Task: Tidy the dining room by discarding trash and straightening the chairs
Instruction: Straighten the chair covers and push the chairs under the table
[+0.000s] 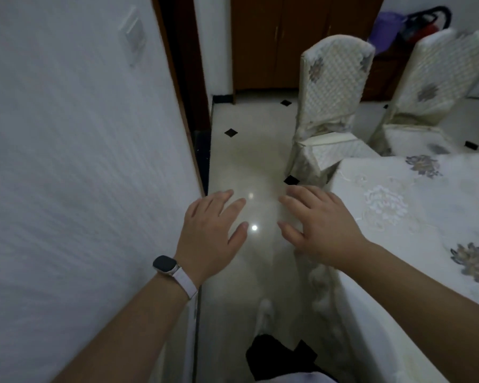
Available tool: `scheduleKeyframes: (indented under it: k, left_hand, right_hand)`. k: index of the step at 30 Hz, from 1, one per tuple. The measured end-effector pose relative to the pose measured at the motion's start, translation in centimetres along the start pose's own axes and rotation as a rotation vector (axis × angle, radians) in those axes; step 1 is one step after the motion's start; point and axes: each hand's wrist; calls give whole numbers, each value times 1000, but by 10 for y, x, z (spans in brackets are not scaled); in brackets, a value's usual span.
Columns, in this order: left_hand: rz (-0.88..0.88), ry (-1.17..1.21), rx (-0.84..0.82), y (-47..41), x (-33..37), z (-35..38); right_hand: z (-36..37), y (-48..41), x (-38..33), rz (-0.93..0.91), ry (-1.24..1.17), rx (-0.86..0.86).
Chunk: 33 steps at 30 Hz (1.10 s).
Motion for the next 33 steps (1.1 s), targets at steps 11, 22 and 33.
scheduleKeyframes:
  k: [11,22,33]
  left_hand:
    - [77,-71,-95,-181,-63,57]
    - [170,-74,-142,-337,-114,101]
    - [293,9,-187,-528,-221,185]
  right_hand:
    - [60,-147,111,112,-54,-21]
    - [77,-260,200,190,-25,-19]
    - [119,-426,264,330,102,-85]
Point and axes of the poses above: each hand's wrist, its own y-axis away from the middle knuckle, its own z-axis out of the palm, x = y × z, and after that the axes turned 3 degrees about y, right-handed
